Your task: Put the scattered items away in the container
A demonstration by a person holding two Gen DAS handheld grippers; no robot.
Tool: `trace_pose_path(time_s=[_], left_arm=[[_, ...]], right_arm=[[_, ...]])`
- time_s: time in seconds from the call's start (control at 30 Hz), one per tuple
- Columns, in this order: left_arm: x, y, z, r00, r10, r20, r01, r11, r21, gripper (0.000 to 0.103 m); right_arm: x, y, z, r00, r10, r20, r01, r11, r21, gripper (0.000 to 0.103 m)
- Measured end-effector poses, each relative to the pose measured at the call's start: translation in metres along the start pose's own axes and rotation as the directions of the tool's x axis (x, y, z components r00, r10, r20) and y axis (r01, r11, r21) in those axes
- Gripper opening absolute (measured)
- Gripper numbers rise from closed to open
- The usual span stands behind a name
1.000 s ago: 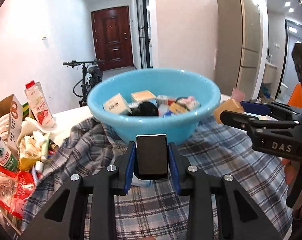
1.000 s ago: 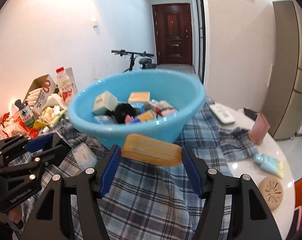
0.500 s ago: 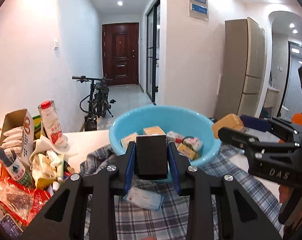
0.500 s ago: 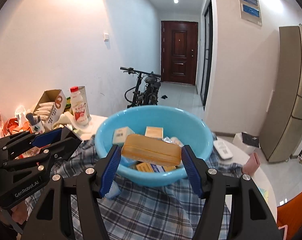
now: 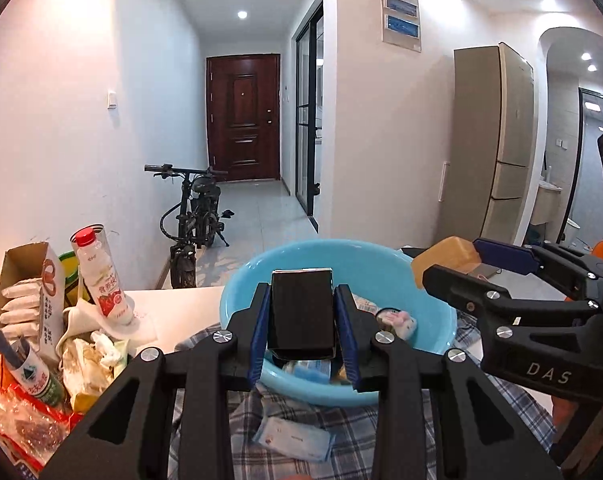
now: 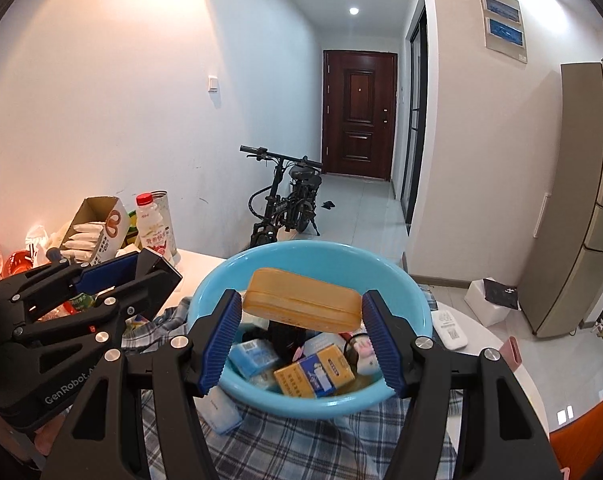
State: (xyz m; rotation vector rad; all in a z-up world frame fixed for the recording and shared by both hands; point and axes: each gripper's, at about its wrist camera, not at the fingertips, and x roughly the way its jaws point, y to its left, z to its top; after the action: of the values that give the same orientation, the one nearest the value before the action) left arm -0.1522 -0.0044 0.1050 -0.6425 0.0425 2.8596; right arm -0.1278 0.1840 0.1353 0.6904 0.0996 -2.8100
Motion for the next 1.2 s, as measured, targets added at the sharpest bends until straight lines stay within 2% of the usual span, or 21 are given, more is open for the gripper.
trace_pose_path(time_s=[0.3,0.6,0.97,1.2], left_arm=[[0.039,0.004,0.017,1.0,0.021,0.001,-0.021,1.0,-0.017,0.03],[0.075,0.006,0.001,0.998,0.019,-0.066,-0.021,0.999,-0.033,0.03],[0.082,0.009,0.003,0.997,0.032,-0.076,-0.036,0.998,-0.046,0.03],[0.087,0.004,0.0,0.996,0.036,-0.087,-0.038,0.999,-0.023,0.03]], right_arm=[[0.035,-0.017,0.022,1.0,0.014,0.01,-0.014,0.999,0.031,0.065],[0.072,-0.028,0.017,0.999,0.009,-0.039,-0.007,0.999,0.049,0.065],[0.082,-0.027,0.012,0.998,-0.01,-0.062,0.012,0.999,0.039,0.065],[0.081,-0.027,0.013,0.998,-0.017,-0.058,0.019,0.999,0.038,0.065]])
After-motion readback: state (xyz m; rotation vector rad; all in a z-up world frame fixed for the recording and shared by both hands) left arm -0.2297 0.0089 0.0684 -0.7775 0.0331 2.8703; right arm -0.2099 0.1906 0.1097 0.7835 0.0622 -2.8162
